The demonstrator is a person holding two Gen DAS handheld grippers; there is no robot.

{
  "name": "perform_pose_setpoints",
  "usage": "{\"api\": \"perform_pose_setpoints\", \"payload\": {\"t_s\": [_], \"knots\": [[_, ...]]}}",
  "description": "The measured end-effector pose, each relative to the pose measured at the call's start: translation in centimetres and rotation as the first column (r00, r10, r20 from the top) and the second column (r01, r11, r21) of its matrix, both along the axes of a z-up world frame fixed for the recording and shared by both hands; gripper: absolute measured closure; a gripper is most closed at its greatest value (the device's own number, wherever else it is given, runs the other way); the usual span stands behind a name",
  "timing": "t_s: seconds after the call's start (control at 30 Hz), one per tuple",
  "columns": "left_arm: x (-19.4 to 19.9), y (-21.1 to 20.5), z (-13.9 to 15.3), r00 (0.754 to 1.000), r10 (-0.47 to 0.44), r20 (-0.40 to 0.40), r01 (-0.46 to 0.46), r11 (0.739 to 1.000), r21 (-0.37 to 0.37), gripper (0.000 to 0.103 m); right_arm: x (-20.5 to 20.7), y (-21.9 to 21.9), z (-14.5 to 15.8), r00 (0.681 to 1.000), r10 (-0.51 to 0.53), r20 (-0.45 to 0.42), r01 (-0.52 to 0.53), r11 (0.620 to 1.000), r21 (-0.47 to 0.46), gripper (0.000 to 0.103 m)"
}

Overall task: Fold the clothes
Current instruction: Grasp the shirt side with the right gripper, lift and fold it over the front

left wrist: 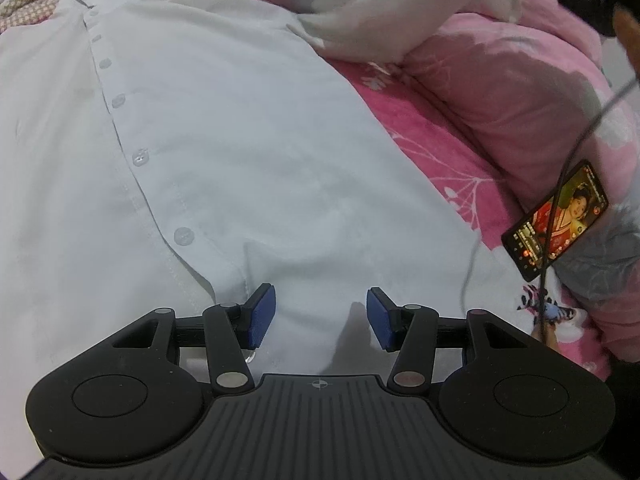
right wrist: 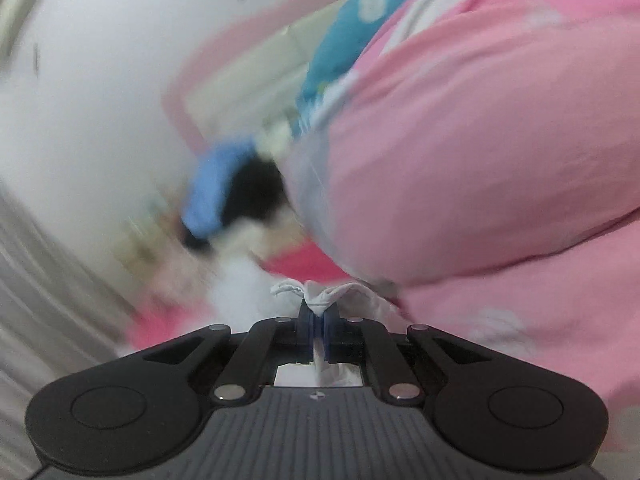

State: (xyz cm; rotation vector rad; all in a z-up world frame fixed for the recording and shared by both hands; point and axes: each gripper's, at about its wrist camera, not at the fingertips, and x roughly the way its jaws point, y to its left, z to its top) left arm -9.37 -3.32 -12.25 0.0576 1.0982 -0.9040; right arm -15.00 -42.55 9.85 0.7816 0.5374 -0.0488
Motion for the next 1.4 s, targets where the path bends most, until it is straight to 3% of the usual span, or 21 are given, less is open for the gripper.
{"api": "perform_pose_setpoints", "payload": {"t_s": [0.13,0.5,0.67,0.8,0.97,1.07,1.23,1.33,1.4], "knots": [[0.1,0.1,0.0,1.000,-0.001,0.000,0.001,1.000,0.002,0.052,0.5,-1.9,1.8,0.993,-0.023,0.118,0.004,0.987,0.159,0.098],[0.4,0.1,-0.1,1.000,-0.003,-0.007,0.003,1.000,-0.003,0.052,7.6,-1.3,7.0,0.964,0.025,0.264,-0.086,0.972,0.219,0.098],[0.9,0.7,-0.1,0.999,0.018,-0.030,-0.019,0.999,-0.029,0.052,10.9,2.6,8.2,0.939,0.161,0.305,-0.235,0.946,0.223,0.098],[1.9,2.6,0.6,0.995,0.080,-0.061,-0.085,0.993,-0.078,0.052,11.5,7.3,7.6,0.903,0.331,0.272,-0.385,0.906,0.177,0.098],[4.0,7.0,1.8,0.972,0.216,-0.088,-0.226,0.966,-0.129,0.052,10.4,13.2,5.2,0.826,0.539,0.165,-0.559,0.821,0.113,0.098],[5.1,10.0,1.9,0.946,0.300,-0.125,-0.318,0.935,-0.158,0.052,8.5,17.0,3.1,0.755,0.653,0.062,-0.656,0.751,0.077,0.098],[5.7,12.9,1.8,0.910,0.379,-0.167,-0.406,0.896,-0.181,0.052,5.7,22.7,-3.7,0.628,0.772,-0.101,-0.768,0.635,0.079,0.098],[5.8,13.7,1.5,0.901,0.399,-0.169,-0.426,0.888,-0.172,0.052,3.0,25.6,-8.0,0.569,0.801,-0.186,-0.808,0.587,0.053,0.090],[5.9,14.0,1.3,0.896,0.412,-0.168,-0.436,0.886,-0.158,0.052,1.8,26.9,-10.6,0.526,0.804,-0.279,-0.825,0.561,0.063,0.072]]}}
